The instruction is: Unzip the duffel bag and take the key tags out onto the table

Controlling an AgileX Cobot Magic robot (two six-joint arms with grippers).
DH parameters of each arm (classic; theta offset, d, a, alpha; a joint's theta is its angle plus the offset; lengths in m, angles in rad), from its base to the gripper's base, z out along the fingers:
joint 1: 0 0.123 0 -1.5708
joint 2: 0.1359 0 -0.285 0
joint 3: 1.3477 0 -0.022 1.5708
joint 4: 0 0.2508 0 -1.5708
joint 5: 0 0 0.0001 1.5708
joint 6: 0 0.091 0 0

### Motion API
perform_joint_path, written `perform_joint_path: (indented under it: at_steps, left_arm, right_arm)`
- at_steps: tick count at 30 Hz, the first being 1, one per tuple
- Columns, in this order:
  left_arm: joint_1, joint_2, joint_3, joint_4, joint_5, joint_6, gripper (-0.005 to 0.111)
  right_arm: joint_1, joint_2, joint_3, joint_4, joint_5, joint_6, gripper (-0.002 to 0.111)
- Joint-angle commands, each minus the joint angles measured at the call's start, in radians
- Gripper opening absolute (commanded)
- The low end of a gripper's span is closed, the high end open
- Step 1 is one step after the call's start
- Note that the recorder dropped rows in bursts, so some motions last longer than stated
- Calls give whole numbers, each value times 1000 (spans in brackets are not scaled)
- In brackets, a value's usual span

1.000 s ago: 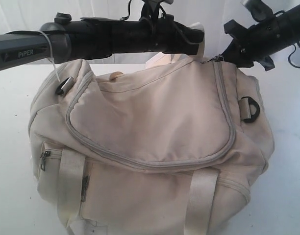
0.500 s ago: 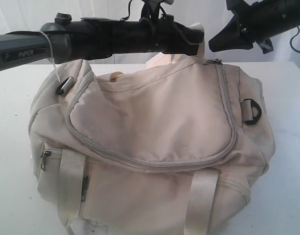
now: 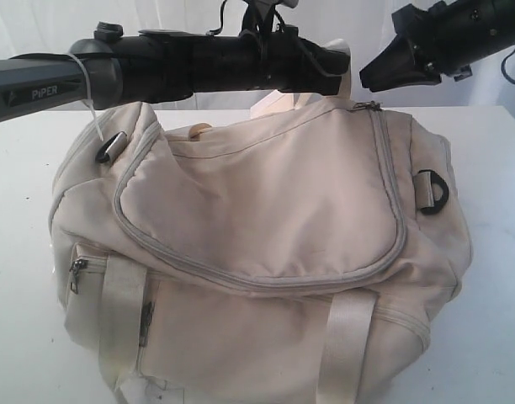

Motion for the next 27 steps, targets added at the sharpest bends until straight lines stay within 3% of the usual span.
perform_joint_path:
  at_steps: [1, 3, 4, 9, 20, 27]
  left_arm:
    - [0, -65, -16, -42, 30, -8, 0]
    - [0, -65, -16, -42, 30, -8, 0]
    - [0, -65, -16, -42, 30, -8, 0]
    - [0, -65, -16, -42, 30, -8, 0]
    - [0, -65, -16, -42, 32, -8, 0]
    - [0, -65, -16, -42, 32, -8, 0]
  right_arm:
    - [-3, -13, -1, 3, 1, -100, 58]
    - [-3, -13, -1, -6, -1, -100, 70]
    - [-3, -13, -1, -25, -1, -100, 70]
    - [43, -13, -1, -238, -59, -39, 65]
    - [105, -13, -1, -234, -127, -1, 65]
    - [105, -13, -1, -280, -143, 61, 58]
